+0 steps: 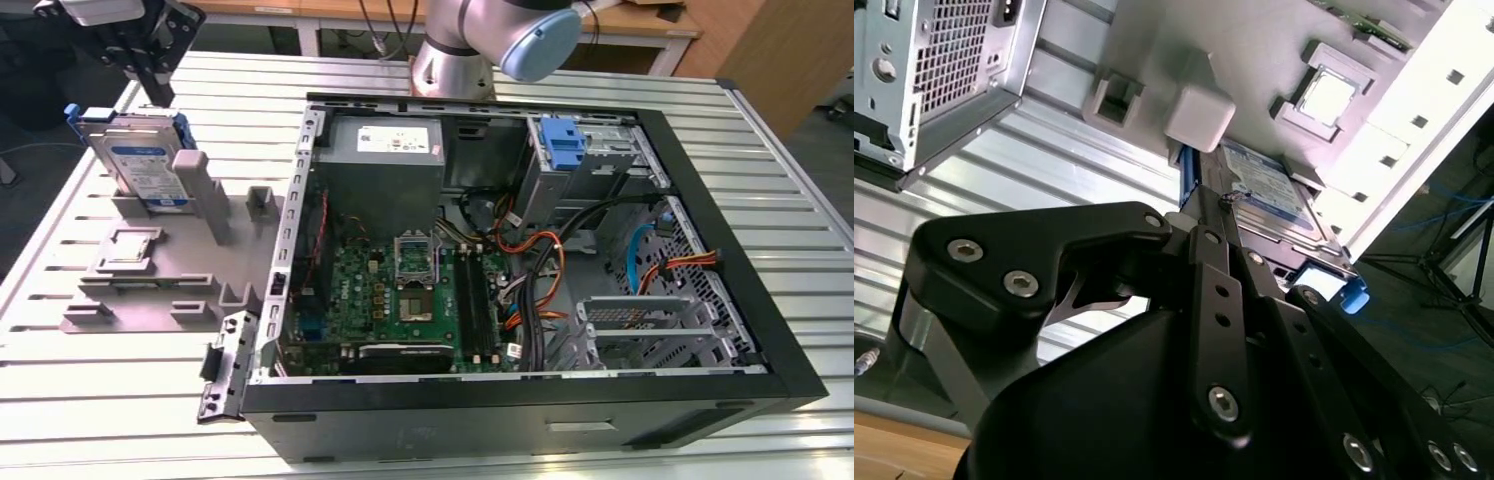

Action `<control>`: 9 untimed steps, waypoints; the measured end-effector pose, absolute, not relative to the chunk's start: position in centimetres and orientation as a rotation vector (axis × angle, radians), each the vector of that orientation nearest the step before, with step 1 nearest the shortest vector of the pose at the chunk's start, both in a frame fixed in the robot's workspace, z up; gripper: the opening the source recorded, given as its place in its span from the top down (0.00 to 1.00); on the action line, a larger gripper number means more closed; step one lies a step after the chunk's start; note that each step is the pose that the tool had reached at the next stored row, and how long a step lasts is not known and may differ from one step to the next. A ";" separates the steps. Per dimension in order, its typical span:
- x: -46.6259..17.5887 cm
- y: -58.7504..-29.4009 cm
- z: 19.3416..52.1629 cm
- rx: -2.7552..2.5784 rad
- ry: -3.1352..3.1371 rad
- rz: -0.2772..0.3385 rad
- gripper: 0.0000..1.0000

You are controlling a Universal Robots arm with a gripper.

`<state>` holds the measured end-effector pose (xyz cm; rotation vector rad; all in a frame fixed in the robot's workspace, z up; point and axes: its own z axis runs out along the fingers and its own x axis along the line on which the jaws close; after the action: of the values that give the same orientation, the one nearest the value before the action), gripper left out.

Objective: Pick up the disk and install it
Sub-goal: 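Reach for the disk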

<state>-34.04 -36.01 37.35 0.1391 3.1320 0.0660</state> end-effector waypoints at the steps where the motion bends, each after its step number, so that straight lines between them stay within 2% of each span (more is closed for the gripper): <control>1: -34.2 -36.0 37.3 0.139 3.132 0.066 0.90; 9: -35.0 -35.8 37.2 0.139 3.135 0.066 0.90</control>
<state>-35.00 -35.84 37.18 0.1393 3.1347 0.0660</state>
